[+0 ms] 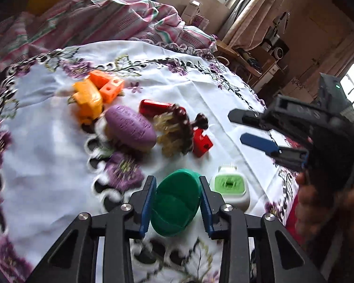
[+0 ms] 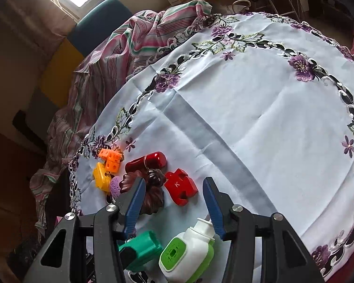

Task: Organize rigid objects
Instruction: 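Carry the green piece into the tray and release it with the left gripper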

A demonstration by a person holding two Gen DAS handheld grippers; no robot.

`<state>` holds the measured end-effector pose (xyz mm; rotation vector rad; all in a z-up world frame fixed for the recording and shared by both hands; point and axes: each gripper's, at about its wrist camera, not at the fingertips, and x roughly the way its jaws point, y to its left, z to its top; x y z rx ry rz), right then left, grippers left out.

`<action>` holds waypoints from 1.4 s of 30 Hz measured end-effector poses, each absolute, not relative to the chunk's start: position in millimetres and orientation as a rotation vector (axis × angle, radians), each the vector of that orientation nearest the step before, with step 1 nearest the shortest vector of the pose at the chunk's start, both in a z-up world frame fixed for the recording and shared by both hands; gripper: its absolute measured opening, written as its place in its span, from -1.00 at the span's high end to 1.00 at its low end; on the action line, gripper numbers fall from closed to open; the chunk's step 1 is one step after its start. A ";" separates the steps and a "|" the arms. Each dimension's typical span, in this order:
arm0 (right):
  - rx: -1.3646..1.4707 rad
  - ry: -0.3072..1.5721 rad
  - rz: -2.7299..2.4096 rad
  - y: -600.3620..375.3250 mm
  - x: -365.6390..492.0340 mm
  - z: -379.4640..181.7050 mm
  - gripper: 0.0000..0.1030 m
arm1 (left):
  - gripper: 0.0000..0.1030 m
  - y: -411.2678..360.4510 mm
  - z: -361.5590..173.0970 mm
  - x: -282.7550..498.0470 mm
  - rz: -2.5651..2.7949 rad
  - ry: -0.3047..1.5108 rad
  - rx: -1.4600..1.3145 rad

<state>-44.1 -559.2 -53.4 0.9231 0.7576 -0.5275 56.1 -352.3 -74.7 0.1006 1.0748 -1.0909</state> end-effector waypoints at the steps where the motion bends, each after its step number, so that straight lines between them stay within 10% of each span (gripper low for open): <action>1: 0.923 0.759 -0.524 -558.8 -43.8 -53.7 0.01 | 0.31 -342.6 -75.8 53.2 -1.077 1.076 0.100; 33: 0.755 0.891 -0.378 -521.2 33.3 -76.3 -0.17 | 0.04 -303.2 -92.2 9.1 -1.070 1.009 0.193; 42: 0.659 0.918 -0.371 -511.8 39.4 -73.5 0.17 | 0.22 -290.9 -82.7 2.3 -1.027 0.997 0.150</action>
